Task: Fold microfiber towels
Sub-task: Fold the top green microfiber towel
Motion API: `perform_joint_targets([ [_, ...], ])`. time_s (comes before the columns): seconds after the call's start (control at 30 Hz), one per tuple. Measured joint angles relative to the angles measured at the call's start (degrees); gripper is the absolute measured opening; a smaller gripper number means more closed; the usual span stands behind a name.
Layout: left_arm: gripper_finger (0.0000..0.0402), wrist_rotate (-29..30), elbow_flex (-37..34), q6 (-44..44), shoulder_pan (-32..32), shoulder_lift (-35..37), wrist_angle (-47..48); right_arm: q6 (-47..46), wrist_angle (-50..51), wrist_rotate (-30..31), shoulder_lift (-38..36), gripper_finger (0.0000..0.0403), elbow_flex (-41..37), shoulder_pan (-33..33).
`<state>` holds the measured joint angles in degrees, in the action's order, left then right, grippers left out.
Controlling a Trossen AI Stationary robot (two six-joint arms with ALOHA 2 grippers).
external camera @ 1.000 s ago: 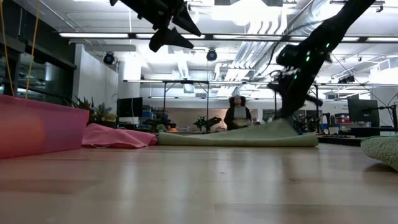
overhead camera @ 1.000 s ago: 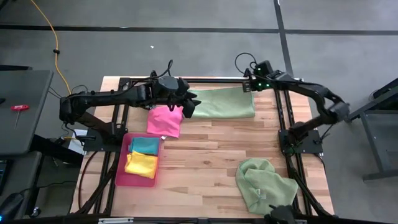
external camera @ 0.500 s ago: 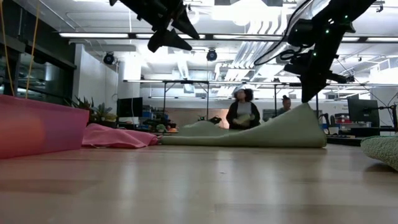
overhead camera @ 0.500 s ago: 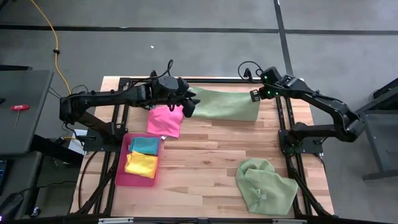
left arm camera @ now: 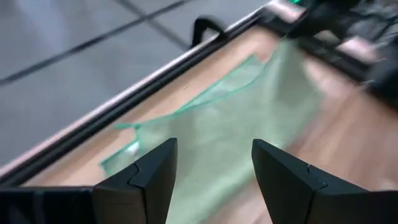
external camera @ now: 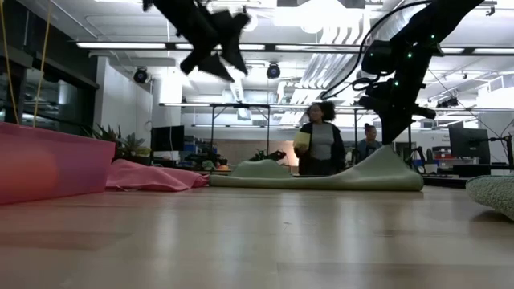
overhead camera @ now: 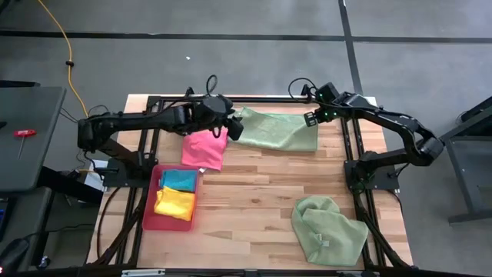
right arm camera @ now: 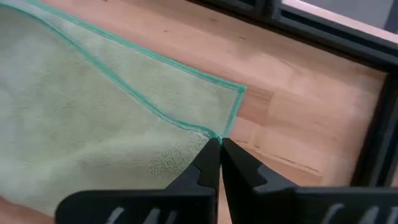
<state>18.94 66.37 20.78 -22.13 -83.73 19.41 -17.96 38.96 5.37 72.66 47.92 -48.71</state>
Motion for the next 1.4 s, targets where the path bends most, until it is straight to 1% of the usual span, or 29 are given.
perform_joint_targets([
  [0.07, 0.0197, -1.9, 0.0, 1.7, -2.0, -1.9, 0.0, -0.1, -0.2, -0.8, 0.0, 0.0, 0.0, 0.0],
  [0.17, 0.0197, -8.4, 1.3, 4.4, -5.7, -6.5, 0.1, 0.0, -0.2, -1.4, 0.0, 0.0, 0.0, 0.0],
  [0.33, 0.0197, -12.5, 5.5, 2.2, -10.4, -14.5, 0.2, -0.1, -0.1, -1.5, 0.0, 0.0, 0.0, 0.0],
  [0.5, 0.0197, -19.1, 10.1, 1.6, -14.8, -21.9, 0.7, -0.1, 0.1, -2.0, 0.0, 0.0, 0.0, 0.0],
  [0.57, 0.0197, -20.4, 11.6, 1.8, -16.4, -23.9, 1.2, -0.1, 0.3, -2.0, 0.0, 0.0, 0.0, 0.0],
  [0.67, 0.0197, -19.9, 13.4, 3.8, -18.3, -26.4, 3.4, -0.1, 0.3, -2.0, 0.0, 0.0, 0.0, 0.0],
  [0.77, 0.0197, -20.1, 13.7, 5.8, -19.9, -27.5, 4.4, -0.5, 0.4, -2.0, 0.0, 0.0, 0.0, 0.0],
  [0.83, 0.0197, -21.5, 13.8, 6.7, -20.8, -27.8, 4.3, -1.1, 0.4, -2.0, 0.0, 0.0, 0.0, 0.0],
  [0.93, 0.0197, -26.4, 13.8, 6.8, -21.7, -29.1, 3.5, -1.1, 0.4, -2.0, 0.0, 0.0, 0.0, 0.0],
  [1.1, 0.0197, -32.2, 13.8, 8.9, -22.1, -31.4, 0.8, -1.1, 0.4, -2.0, 0.0, 0.0, 0.0, 0.0],
  [1.4, 0.0197, -31.8, 13.7, 9.9, -22.1, -32.1, -2.3, -1.5, 0.2, -2.0, 0.0, 0.0, 0.0, 0.0],
])
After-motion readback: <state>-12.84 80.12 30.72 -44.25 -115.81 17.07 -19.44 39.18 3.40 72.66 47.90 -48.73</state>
